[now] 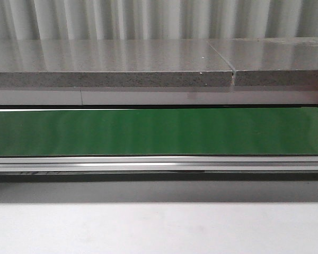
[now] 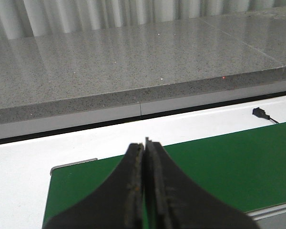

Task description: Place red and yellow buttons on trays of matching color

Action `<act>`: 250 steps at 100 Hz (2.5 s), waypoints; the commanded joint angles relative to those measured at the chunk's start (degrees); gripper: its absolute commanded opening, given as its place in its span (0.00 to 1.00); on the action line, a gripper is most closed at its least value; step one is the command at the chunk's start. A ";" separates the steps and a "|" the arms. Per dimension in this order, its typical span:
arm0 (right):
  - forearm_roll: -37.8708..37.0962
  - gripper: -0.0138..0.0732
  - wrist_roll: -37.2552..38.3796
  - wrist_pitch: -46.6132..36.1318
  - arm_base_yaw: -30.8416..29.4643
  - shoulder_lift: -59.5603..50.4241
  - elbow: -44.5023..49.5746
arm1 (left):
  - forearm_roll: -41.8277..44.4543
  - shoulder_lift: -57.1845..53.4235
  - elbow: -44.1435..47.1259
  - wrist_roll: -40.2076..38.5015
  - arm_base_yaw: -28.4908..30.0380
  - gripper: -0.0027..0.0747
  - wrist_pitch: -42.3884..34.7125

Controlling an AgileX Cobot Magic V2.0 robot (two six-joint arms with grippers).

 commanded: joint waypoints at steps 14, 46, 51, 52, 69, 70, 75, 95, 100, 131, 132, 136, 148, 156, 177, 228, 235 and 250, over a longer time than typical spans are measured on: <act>-0.19 0.08 -0.63 -3.88 -0.08 0.21 -1.29 | -1.19 0.33 -1.65 -0.09 -0.43 0.01 -4.12; -0.19 0.08 -0.63 -3.90 -0.08 0.21 -1.15 | -1.19 0.33 -1.65 -0.09 -0.43 0.01 -4.12; -0.26 0.08 -0.63 -4.02 -0.08 0.13 -0.74 | -1.19 0.33 -1.65 -0.09 -0.43 0.01 -4.12; -0.33 0.08 -0.63 -4.09 -0.08 0.13 -0.65 | -1.19 0.33 -1.65 -0.09 -0.43 0.01 -4.12; -0.44 0.08 -0.63 -6.72 -0.08 -2.90 2.73 | -1.19 0.33 -1.65 -0.09 -0.43 0.01 -4.12; -0.44 0.08 -0.63 -7.14 -0.08 -3.41 2.92 | -1.19 0.33 -1.65 -0.09 -0.43 0.01 -4.12; -0.44 0.08 -0.63 -8.71 -0.08 -5.31 4.45 | -1.19 0.33 -1.65 -0.09 -0.43 0.01 -4.12; -0.44 0.08 -0.63 -15.50 -0.08 -13.57 12.16 | -1.19 0.33 -1.65 -0.09 -0.43 0.01 -4.12; -0.44 0.08 -0.63 -16.68 -0.08 -16.08 14.06 | -1.19 0.33 -1.65 -0.09 -0.43 0.01 -4.12; -0.44 0.08 -0.63 -18.65 -0.15 -28.36 23.71 | -1.19 0.33 -1.65 -0.09 -0.43 0.01 -4.12; -0.44 0.08 -0.63 -18.75 -0.15 -28.30 23.94 | -1.19 0.33 -1.65 -0.09 -0.43 0.01 -4.12; -0.44 0.08 -0.63 -19.22 -0.15 -28.06 24.62 | -1.19 0.33 -1.65 -0.09 -0.43 0.01 -4.12; -0.44 0.08 -0.63 -21.89 -0.15 -28.24 27.12 | -1.19 0.33 -1.65 -0.09 -0.43 0.01 -4.12; -0.44 0.08 -0.63 -23.83 -0.15 -28.24 28.41 | -1.19 0.33 -1.65 -0.09 -0.43 0.01 -4.12; -0.44 0.08 -0.63 -28.54 -0.15 -28.24 31.91 | -1.19 0.33 -1.65 -0.09 -0.43 0.01 -4.12; -0.44 0.08 -0.63 -28.30 -0.15 -28.24 32.11 | -1.19 0.33 -1.65 -0.09 -0.43 0.01 -4.12; -0.44 0.08 -0.63 -28.30 -0.15 -28.24 32.11 | -1.19 0.33 -1.65 -0.09 -0.43 0.01 -4.12; -0.44 0.08 -0.63 -28.30 -0.15 -28.24 32.11 | -1.19 0.33 -1.65 -0.09 -0.43 0.01 -4.12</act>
